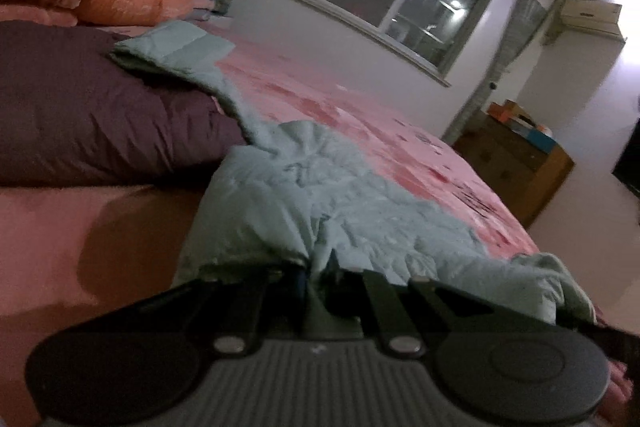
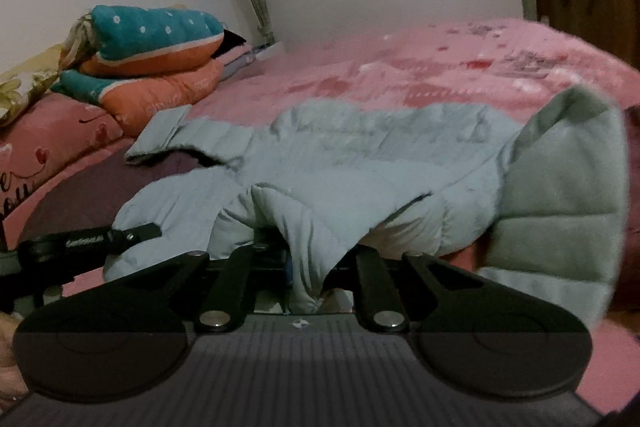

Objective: Fold large clothes

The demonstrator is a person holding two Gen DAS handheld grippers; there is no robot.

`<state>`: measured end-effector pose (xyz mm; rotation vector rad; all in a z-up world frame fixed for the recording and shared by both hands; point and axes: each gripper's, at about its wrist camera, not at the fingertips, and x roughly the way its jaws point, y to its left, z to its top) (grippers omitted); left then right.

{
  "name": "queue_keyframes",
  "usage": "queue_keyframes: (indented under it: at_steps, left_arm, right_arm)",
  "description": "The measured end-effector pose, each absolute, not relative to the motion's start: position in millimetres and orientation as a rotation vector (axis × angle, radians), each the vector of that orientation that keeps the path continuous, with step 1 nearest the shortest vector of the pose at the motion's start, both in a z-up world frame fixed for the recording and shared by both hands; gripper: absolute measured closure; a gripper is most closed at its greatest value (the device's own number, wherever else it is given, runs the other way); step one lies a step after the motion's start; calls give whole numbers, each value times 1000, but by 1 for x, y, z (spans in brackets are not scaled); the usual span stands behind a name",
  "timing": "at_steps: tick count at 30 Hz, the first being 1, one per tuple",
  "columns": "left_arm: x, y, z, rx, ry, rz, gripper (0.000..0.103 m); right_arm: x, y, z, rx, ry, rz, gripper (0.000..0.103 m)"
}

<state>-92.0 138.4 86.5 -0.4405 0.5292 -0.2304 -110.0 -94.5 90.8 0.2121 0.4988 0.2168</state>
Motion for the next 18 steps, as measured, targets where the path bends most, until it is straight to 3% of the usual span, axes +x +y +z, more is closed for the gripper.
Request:
queue_keyframes:
  at_steps: [11, 18]
  left_arm:
    - [-193, 121, 114, -392, 576, -322, 99]
    - [-233, 113, 103, -318, 673, -347, 99]
  right_arm:
    - [-230, -105, 135, 38, 526, 239, 90]
    - [-281, -107, 111, 14, 687, 232, 90]
